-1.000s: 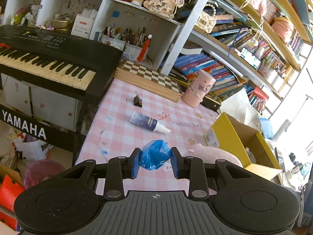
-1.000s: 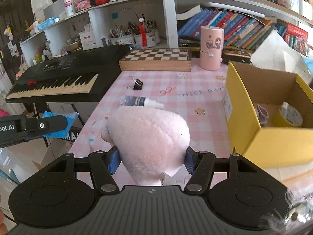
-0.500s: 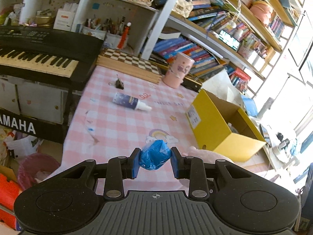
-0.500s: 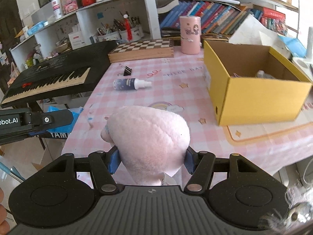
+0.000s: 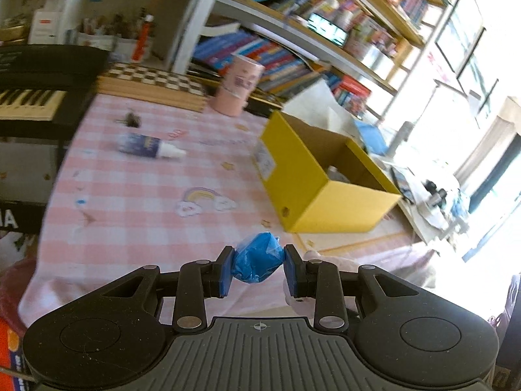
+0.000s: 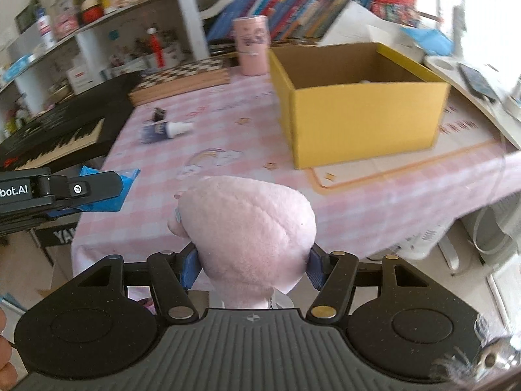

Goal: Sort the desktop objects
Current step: 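Carry the blue bag and plush pig with both grippers toward the yellow box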

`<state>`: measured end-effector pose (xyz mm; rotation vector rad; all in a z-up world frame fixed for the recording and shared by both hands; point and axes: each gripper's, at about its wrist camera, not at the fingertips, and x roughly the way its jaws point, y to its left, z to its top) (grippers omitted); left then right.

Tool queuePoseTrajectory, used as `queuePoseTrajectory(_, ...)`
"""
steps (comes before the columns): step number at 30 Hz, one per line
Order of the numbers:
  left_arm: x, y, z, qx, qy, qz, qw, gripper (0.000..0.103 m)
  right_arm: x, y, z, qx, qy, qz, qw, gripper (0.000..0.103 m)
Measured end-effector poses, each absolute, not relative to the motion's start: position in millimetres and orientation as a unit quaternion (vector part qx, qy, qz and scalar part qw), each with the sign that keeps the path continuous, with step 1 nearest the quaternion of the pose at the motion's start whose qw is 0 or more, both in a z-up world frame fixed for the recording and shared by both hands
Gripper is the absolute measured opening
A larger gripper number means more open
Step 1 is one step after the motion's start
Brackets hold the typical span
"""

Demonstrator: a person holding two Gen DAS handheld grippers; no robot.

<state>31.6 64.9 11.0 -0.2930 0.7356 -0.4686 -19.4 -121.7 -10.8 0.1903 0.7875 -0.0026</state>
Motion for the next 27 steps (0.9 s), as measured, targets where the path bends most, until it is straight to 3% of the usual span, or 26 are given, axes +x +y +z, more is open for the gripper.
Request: queuePoseTrajectory(27, 55.9, -0.3, 15.6, -0.111, 0.360, -0.292, 0.879, 0.030, -27.0, -178.2, -6.7, 0.116, 0.375, -0.076, 0.917, 0.060)
